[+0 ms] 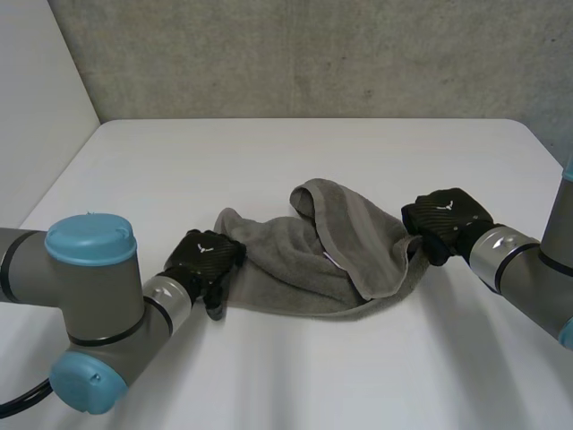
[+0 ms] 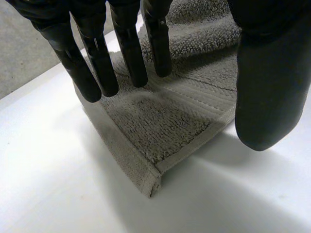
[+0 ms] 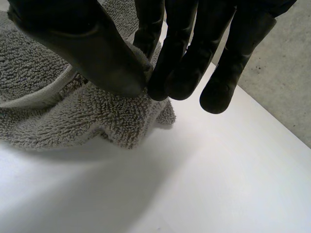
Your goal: Fold the towel.
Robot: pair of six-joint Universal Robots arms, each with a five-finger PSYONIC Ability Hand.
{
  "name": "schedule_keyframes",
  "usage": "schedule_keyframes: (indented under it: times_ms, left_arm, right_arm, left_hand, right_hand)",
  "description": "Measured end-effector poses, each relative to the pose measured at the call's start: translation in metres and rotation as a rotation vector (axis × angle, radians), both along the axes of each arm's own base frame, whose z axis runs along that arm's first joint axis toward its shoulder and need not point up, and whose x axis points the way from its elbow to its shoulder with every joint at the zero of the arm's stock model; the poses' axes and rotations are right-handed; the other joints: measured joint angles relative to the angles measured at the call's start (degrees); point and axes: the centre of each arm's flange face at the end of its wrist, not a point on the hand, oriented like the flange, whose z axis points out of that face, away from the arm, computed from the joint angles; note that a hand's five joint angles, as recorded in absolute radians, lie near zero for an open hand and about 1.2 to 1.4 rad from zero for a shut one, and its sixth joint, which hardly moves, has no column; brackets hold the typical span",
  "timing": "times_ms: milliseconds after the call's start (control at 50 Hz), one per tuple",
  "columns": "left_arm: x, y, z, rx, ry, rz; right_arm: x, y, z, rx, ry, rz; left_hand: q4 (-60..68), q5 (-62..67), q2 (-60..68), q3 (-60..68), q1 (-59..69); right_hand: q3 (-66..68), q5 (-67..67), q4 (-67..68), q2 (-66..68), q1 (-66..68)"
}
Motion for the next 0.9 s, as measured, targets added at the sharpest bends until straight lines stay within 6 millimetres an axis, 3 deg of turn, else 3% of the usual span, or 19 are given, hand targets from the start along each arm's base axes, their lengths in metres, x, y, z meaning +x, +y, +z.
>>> schedule_keyframes:
  times_ms: [520,760,900]
  left_arm:
    - [-0.009,-0.035,-0.012,-0.030,-0.004,-0.006]
    - [-0.013,-0.040,-0.016,-0.054,-0.037,-0.027]
    - [-0.014,-0.042,-0.010,-0.068,-0.023,-0.020]
  right_arm:
    - [0.000,0.000,-0.003,0.009,0.003,0.001]
    - [0.000,0.000,-0.007,0.019,0.007,0.002]
    - [0.000,0.000,-0.009,0.023,0.010,0.003]
  left_hand:
    - [2.73,2.13,2.56,2.61,2.77]
    - [16.97,11.61,16.73,16.86,17.10]
    - [24.39,23.61,24.44,24.44,24.54]
  right_hand:
    - [0.00,0.00,0.00,0.00,0.00]
    - [0.00,0.00,0.00,0.00,0.00]
    - [0.00,0.00,0.00,0.00,0.00]
